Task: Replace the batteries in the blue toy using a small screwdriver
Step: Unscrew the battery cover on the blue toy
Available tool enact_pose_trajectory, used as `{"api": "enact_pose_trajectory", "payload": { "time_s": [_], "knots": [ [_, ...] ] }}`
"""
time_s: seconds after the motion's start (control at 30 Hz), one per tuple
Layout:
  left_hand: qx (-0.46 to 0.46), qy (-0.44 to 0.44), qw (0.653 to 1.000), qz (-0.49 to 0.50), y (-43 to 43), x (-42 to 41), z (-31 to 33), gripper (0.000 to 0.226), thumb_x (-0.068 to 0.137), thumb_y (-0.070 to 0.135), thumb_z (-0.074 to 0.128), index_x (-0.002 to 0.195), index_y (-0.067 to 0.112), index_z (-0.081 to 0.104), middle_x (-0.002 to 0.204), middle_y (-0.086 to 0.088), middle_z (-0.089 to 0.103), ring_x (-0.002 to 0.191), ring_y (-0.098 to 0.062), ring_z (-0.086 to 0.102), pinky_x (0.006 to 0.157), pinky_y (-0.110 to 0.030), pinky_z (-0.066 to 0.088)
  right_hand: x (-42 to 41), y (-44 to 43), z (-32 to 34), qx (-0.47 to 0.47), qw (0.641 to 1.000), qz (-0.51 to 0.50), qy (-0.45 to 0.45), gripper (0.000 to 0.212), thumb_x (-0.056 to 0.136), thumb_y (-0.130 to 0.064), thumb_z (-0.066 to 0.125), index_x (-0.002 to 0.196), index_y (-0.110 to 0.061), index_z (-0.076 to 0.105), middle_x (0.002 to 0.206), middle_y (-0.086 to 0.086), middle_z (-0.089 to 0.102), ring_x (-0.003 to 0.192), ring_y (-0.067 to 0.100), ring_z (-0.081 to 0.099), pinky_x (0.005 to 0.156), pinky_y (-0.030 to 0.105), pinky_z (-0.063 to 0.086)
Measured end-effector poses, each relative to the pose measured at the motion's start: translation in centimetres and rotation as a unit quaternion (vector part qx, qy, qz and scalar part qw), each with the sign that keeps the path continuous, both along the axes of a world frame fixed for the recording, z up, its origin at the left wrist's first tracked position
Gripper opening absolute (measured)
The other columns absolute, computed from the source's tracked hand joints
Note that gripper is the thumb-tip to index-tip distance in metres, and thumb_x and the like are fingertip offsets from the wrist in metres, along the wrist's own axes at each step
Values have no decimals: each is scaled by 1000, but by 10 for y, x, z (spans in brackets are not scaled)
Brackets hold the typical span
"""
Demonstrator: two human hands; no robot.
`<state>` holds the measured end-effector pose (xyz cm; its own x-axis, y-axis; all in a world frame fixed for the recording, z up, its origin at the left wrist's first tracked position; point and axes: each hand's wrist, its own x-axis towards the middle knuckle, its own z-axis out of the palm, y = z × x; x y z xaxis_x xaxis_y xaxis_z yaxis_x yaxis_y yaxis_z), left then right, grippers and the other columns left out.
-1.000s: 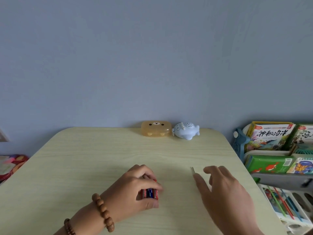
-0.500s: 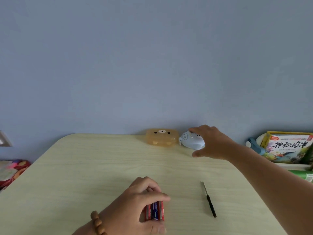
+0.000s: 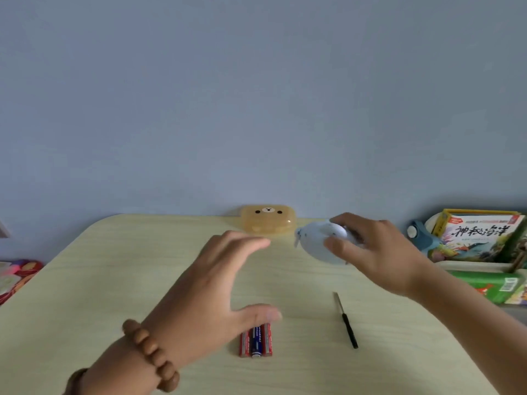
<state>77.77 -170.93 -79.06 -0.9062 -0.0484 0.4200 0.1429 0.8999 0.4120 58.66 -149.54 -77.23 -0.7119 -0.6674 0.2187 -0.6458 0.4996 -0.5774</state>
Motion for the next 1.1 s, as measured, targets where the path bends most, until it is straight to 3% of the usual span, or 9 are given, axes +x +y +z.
{"api": "enact_pose_trajectory", "payload": {
  "time_s": [0.13, 0.27, 0.37, 0.5, 0.6, 0.7, 0.77, 0.9, 1.1],
  "knots": [
    [-65, -23, 996, -53, 34, -25, 5, 104, 66, 65, 78, 151, 38, 24, 151, 27, 21, 141, 5, 23, 111, -14, 24, 35, 15, -10, -48, 978, 47, -197, 64, 79, -65, 51, 83, -3, 65, 62, 1, 53, 55, 14, 44, 55, 34, 37],
    [-55, -22, 994, -90, 55, -34, -3, 100, 64, 58, 83, 147, 39, 29, 148, 27, 29, 137, 2, 33, 111, -24, 40, 53, 23, -20, -86, 926, 67, -361, 61, 90, -50, 54, 81, 9, 67, 68, 33, 63, 54, 25, 51, 50, 30, 38],
    [26, -45, 992, -114, 58, -33, -8, 90, 63, 51, 87, 142, 44, 43, 137, 29, 45, 127, 3, 47, 102, -22, 45, 59, 29, -20, -98, 895, 68, -429, 63, 98, -47, 52, 85, 13, 65, 67, 27, 56, 52, 24, 47, 47, 29, 35],
    [114, -60, 986, -105, 52, -33, -6, 76, 62, 49, 90, 130, 44, 58, 119, 27, 60, 114, 3, 58, 92, -16, 48, 66, 31, -18, -134, 870, 62, -471, 53, 100, -46, 49, 79, -3, 71, 66, 22, 57, 50, 25, 49, 45, 28, 36],
    [148, -58, 984, -84, 45, -31, -6, 65, 62, 50, 89, 122, 44, 64, 115, 26, 66, 110, 1, 63, 91, -20, 52, 65, 36, -21, -163, 909, 9, -384, 57, 99, -51, 48, 85, 0, 70, 64, 17, 64, 53, 26, 55, 46, 31, 43],
    [184, -72, 979, -57, 40, -28, -11, 60, 61, 57, 84, 117, 51, 64, 116, 28, 68, 110, 6, 64, 93, -20, 53, 61, 45, -38, -111, 984, -111, -86, 26, 101, -37, 55, 89, -22, 72, 73, -5, 70, 59, 9, 61, 56, 20, 49],
    [189, -83, 977, -46, 38, -27, -17, 60, 61, 59, 83, 117, 49, 65, 114, 28, 69, 108, 6, 64, 93, -19, 53, 65, 48, -52, 23, 990, -120, 63, 17, 94, -39, 57, 101, -35, 71, 94, -14, 66, 79, 7, 61, 66, 26, 52],
    [166, -92, 981, -33, 39, -27, -26, 61, 60, 52, 88, 116, 42, 68, 108, 24, 70, 102, 2, 65, 83, -15, 53, 72, 49, -78, 121, 979, -109, 126, 38, 80, -56, 42, 84, -33, 72, 95, -12, 59, 84, 17, 57, 63, 31, 51],
    [166, -94, 981, -32, 38, -25, -34, 58, 61, 45, 91, 114, 40, 69, 107, 28, 64, 98, 1, 64, 65, -6, 49, 71, 55, -80, 77, 974, -160, 142, 16, 87, -24, 70, 72, -26, 63, 82, -13, 60, 75, 14, 55, 54, 36, 51]
  ]
}}
